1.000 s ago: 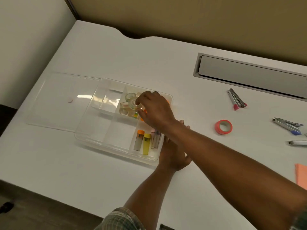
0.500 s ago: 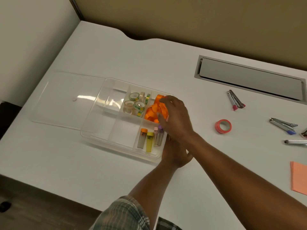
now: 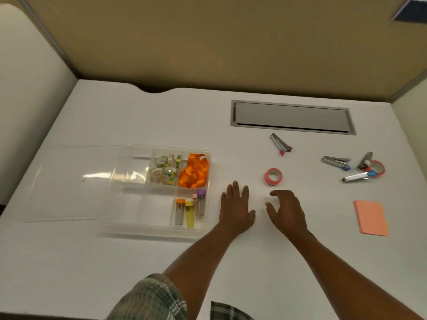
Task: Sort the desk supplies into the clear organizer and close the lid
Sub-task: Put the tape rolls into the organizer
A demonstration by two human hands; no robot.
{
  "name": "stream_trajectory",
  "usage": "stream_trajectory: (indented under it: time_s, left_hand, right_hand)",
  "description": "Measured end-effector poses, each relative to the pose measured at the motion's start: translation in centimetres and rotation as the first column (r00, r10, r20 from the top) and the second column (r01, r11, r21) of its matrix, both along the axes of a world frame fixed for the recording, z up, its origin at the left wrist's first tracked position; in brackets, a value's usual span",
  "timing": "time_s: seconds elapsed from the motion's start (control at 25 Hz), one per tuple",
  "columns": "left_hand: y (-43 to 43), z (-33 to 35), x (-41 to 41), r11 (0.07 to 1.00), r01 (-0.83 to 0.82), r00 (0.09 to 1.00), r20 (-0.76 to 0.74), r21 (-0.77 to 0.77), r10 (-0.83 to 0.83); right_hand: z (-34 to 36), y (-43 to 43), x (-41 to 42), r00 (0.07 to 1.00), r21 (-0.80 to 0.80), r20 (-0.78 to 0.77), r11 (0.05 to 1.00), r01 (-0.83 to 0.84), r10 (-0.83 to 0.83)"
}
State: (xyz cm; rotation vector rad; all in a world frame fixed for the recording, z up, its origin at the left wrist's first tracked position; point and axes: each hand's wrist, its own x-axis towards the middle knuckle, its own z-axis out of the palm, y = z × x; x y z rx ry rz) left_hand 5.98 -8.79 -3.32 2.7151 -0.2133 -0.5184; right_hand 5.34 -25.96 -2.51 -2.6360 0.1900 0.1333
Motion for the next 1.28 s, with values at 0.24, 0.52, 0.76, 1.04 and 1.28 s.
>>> stream_trajectory:
  time_s: [0.24,0.52,0.76,1.04,1.28]
  left_hand:
    - [-4.3,1.6,3.6,0.983,0.181,0.98,0.08,0.023,-0.183]
    - [-8.5,0.8,5.8,0.964,0.229,0.969,0.068,0.131,-0.239]
    - [-11.7,0.0,5.0,0.986,0.157,0.974,0.16,0.054,-0.163]
    - [-14.3,-0.7,3.2,0.986,0.169,0.966,0.201,-0.012,-0.163]
    - [-14.8,0.0,1.8,0.985,0.164,0.972,0.178,-0.051,-0.153]
  right_hand:
    - [-0.9,-5.5,-2.2,0.998,-0.037,-0.026,0.998,0.057,-0.058]
    - [-0.4,-11.1,-0.3,0.995,-0.044,-0.038,0.995,0.094,-0.096]
    - [-0.1,-18.2,1.8,0.977,-0.096,0.015,0.973,0.212,-0.212]
    - [1.8,-28.6,7.1,0.902,-0.183,-0.115,0.902,0.392,-0.415]
    - [1.3,-31.4,10.1,0.913,-0.325,-0.23,0.911,0.254,-0.337]
